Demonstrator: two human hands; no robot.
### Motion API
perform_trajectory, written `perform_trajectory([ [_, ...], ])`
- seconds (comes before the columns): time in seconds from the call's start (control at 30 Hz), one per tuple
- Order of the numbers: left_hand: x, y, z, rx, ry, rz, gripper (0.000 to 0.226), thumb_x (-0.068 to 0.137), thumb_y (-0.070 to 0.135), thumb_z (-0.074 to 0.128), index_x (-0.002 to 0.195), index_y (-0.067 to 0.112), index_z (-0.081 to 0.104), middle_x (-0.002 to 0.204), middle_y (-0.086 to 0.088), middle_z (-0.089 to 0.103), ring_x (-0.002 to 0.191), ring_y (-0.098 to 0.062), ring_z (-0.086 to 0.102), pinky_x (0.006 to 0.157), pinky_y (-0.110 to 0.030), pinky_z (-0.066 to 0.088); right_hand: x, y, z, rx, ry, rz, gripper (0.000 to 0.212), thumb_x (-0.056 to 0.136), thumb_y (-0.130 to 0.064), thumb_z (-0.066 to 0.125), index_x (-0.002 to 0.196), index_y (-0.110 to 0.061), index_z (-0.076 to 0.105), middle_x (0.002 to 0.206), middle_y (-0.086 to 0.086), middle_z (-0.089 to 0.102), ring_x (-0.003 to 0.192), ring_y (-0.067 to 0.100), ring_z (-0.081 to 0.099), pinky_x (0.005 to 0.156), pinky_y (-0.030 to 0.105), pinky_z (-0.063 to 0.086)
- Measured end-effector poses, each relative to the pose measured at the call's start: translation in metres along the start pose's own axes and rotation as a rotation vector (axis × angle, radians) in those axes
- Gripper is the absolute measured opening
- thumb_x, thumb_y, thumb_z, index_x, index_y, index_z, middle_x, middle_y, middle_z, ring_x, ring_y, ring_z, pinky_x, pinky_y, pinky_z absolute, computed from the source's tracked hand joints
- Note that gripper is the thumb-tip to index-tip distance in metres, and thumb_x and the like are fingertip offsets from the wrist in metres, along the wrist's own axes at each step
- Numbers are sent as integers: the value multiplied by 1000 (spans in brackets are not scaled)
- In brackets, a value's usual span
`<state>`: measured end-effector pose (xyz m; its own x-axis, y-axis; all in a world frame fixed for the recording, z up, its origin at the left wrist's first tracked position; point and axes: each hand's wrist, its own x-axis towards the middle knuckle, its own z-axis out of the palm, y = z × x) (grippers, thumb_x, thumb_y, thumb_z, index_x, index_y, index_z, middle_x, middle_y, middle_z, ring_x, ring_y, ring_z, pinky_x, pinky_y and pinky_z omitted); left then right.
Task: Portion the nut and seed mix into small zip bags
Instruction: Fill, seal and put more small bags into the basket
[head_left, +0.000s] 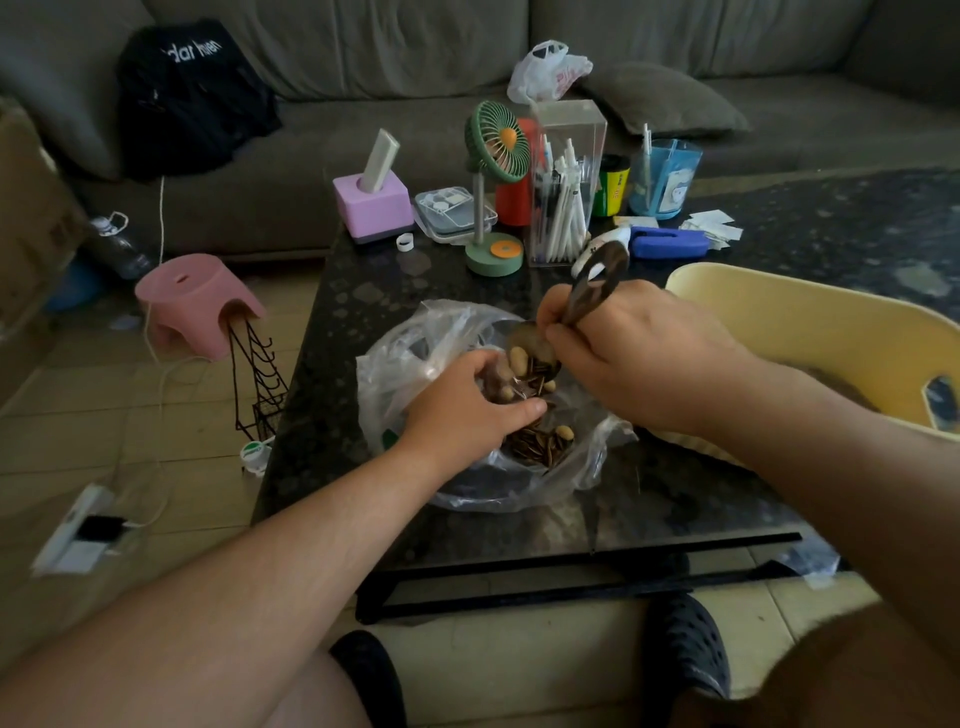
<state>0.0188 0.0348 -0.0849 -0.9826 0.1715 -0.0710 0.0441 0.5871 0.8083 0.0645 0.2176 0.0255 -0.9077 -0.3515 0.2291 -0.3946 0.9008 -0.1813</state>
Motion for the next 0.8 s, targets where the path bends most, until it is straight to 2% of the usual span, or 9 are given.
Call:
perform_trajectory([
  [0.07, 1, -1, 1, -3, -8, -5, 69, 73, 57, 90, 133, 39, 62, 112, 25, 68, 102, 3, 65, 102, -35, 56, -1, -2, 0, -18, 36, -10, 30, 101, -42, 28, 101, -27, 53, 82, -12, 50, 76, 19, 53, 55, 32, 35],
  [0.17, -1, -1, 0, 7, -8, -21, 86, 74, 60, 89, 148, 33, 53, 123, 24, 62, 116, -5, 62, 108, -35, 50, -2, -4, 1, -4, 44, -35, 33, 101, -39, 30, 103, -22, 58, 86, -7, 53, 77, 20, 54, 59, 34, 36],
  [0.27, -2, 2, -2, -19, -11, -36, 88, 79, 57, 87, 153, 29, 49, 112, 31, 49, 111, -1, 54, 105, -28, 44, -3, -1, 5, 49, 99, -51, 28, 104, -35, 35, 107, -22, 59, 87, -6, 56, 77, 20, 56, 63, 35, 42],
  [0.33, -4, 4, -4, -35, -18, -48, 86, 81, 56, 86, 154, 29, 48, 117, 27, 49, 111, -1, 51, 101, -27, 41, -3, 2, 8, 91, 111, -44, 19, 106, -31, 42, 110, -24, 59, 87, -9, 56, 77, 16, 55, 64, 33, 43],
  [0.5, -8, 9, -8, -190, -64, -83, 67, 88, 50, 82, 145, 33, 51, 125, 21, 57, 118, -5, 55, 97, -27, 41, -3, 8, 9, 164, 139, -9, 13, 106, -25, 48, 110, -24, 60, 90, -9, 60, 80, 8, 54, 69, 29, 44],
  [0.63, -8, 12, -11, -324, -39, -54, 36, 86, 47, 85, 116, 43, 67, 108, 24, 73, 108, 0, 66, 98, -29, 52, -5, 16, 1, 237, 248, 121, 14, 107, -24, 46, 98, -25, 57, 76, -16, 54, 71, 3, 53, 61, 13, 34],
  [0.67, -8, 14, -13, -375, -33, -41, 35, 86, 43, 85, 117, 40, 70, 106, 22, 75, 103, 1, 69, 95, -29, 54, -6, 19, -1, 222, 253, 157, 16, 107, -24, 45, 95, -24, 55, 73, -14, 54, 68, 1, 53, 58, 14, 34],
  [0.73, -7, 18, -16, -511, -61, -6, 31, 88, 31, 84, 117, 30, 72, 102, 18, 79, 93, -4, 73, 86, -26, 60, -8, 22, -1, 150, 171, 211, 22, 108, -27, 42, 91, -19, 54, 70, -8, 56, 64, 5, 53, 55, 25, 34],
  [0.8, -10, 24, -20, -629, -155, 1, 24, 91, 19, 80, 113, 25, 72, 93, 14, 80, 82, -10, 70, 77, -23, 60, -10, 22, 4, 86, 36, 228, 24, 108, -31, 42, 95, -18, 56, 75, -3, 60, 67, 10, 56, 61, 34, 38],
])
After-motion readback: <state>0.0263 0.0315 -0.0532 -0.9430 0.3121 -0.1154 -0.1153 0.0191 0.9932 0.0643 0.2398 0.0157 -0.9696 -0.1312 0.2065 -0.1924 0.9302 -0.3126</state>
